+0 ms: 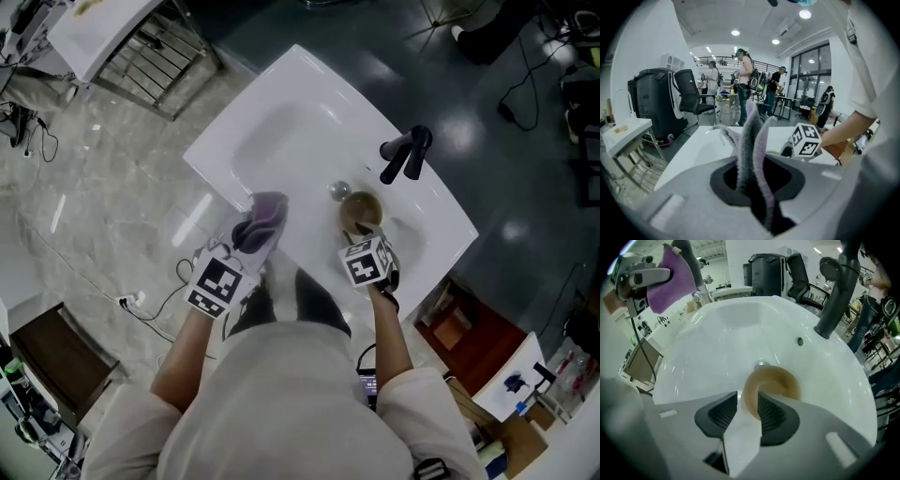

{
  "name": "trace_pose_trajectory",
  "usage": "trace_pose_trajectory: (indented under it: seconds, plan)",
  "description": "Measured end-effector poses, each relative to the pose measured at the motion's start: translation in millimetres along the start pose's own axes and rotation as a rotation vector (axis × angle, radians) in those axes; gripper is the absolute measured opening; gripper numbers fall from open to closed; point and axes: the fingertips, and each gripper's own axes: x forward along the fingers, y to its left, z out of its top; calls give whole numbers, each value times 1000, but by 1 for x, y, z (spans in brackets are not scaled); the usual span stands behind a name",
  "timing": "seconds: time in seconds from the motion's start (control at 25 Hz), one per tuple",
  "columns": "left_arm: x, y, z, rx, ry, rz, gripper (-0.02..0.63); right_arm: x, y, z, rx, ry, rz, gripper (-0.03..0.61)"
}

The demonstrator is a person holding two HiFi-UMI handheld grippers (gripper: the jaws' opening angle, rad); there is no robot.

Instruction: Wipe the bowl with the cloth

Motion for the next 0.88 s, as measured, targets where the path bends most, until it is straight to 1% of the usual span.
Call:
trace_pose_trajectory:
  seconds: [0.08,0.2,0.4,0.64,0.76,0.84,0.88]
  plan:
    - [4,-1,-7,-6,14,-2,67,12,-1,-4,-32,25,0,143]
    - [8,-6,-15,-13,29,-9,67,25,-2,-10,-101,67,-23,143]
    - [12,-10,-15,-20,29,-11,67,43,-7,-16,-180,116,-49,143]
    - [10,-9,-22,-37,32,-17,67,64,-18,-20,-289,176,-126,143]
    - [9,-7,-24,-47,32,-13,67,68,-21,-22,-305,207,-130,134]
    - [9,-5,-27,-51,33,-12,67,69,-23,-20,-313,207,-144,124]
    - [9,-5,-27,-50,33,-13,67,69,-24,-19,-316,203,-152,106]
